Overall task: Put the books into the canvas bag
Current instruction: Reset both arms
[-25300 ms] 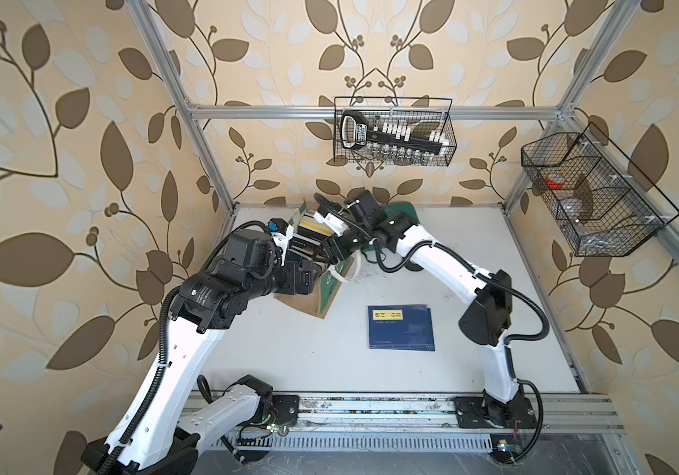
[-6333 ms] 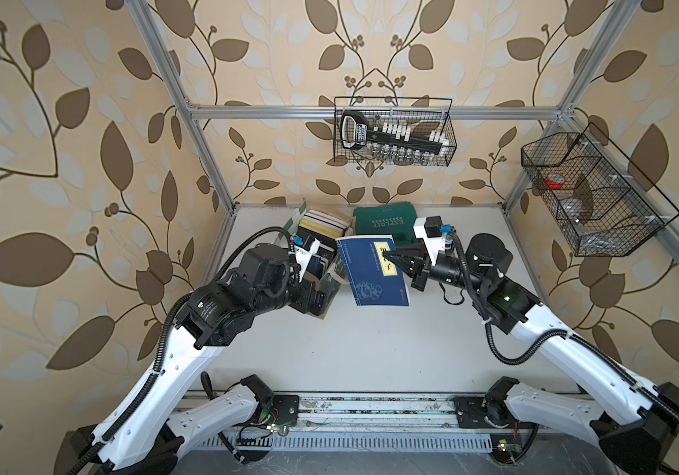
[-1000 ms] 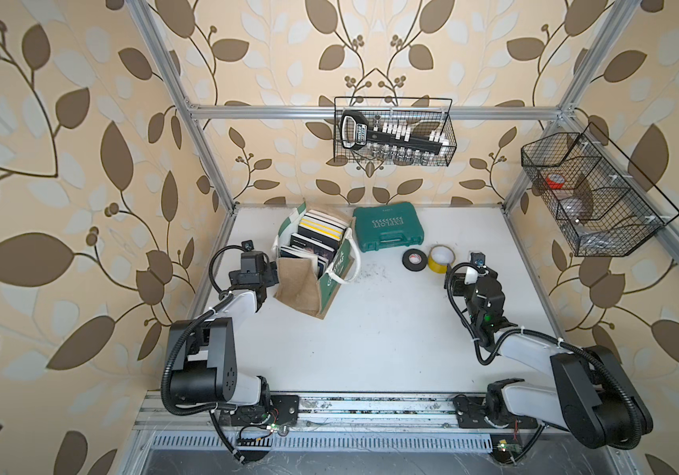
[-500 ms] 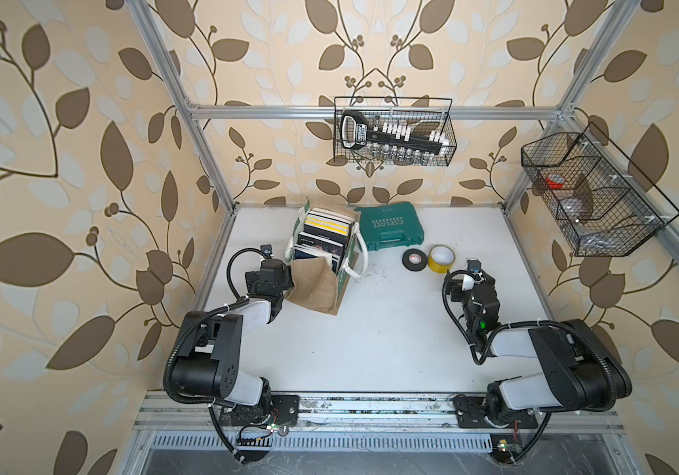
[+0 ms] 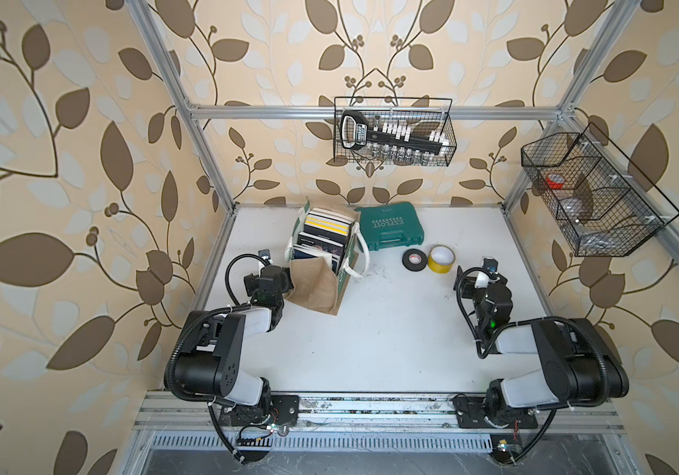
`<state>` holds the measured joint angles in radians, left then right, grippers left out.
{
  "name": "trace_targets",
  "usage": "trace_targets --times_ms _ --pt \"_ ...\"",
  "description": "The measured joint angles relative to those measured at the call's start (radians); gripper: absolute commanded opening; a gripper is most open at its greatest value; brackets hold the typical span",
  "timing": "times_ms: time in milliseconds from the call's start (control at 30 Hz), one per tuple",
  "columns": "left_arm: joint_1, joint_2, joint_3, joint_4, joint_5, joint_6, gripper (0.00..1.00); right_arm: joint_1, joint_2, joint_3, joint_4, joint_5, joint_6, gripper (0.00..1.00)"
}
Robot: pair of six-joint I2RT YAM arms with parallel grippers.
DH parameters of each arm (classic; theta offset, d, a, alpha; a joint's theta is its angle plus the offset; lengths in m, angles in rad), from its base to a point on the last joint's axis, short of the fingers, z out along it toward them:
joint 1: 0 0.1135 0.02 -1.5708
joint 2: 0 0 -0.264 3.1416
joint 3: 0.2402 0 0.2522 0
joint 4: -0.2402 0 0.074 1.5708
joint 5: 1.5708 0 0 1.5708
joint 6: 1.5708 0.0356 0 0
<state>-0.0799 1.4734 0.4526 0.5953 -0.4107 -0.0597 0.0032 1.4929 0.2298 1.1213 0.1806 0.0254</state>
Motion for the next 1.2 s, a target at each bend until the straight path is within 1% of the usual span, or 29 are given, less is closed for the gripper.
trace_targets --times_ms 133,333,400,467,600,733,1200 --pt "0.0 0.0 0.0 0.0 -0.002 0.0 0.99 0.0 0.001 0.0 0.006 -0.037 0.011 0.98" --pt "0.0 0.0 -0.005 0.012 0.005 0.002 0.99 0.0 0.001 0.0 0.005 -0.057 0.016 0.98" --pt "0.006 0.0 -0.023 0.048 0.038 0.007 0.99 0.0 0.001 0.0 0.005 -0.06 0.016 0.98" --pt "0.018 0.015 -0.065 0.139 0.079 0.014 0.99 0.0 0.001 0.0 0.005 -0.062 0.017 0.99" --pt "0.029 0.024 -0.075 0.148 0.139 0.026 0.99 0.0 0.001 0.0 0.005 -0.066 0.019 0.99" --pt "0.029 0.024 -0.075 0.148 0.17 0.032 0.99 0.0 0.001 0.0 0.005 -0.069 0.019 0.99" --pt "0.029 0.024 -0.075 0.148 0.195 0.035 0.99 -0.004 0.001 0.0 0.005 -0.073 0.02 0.99"
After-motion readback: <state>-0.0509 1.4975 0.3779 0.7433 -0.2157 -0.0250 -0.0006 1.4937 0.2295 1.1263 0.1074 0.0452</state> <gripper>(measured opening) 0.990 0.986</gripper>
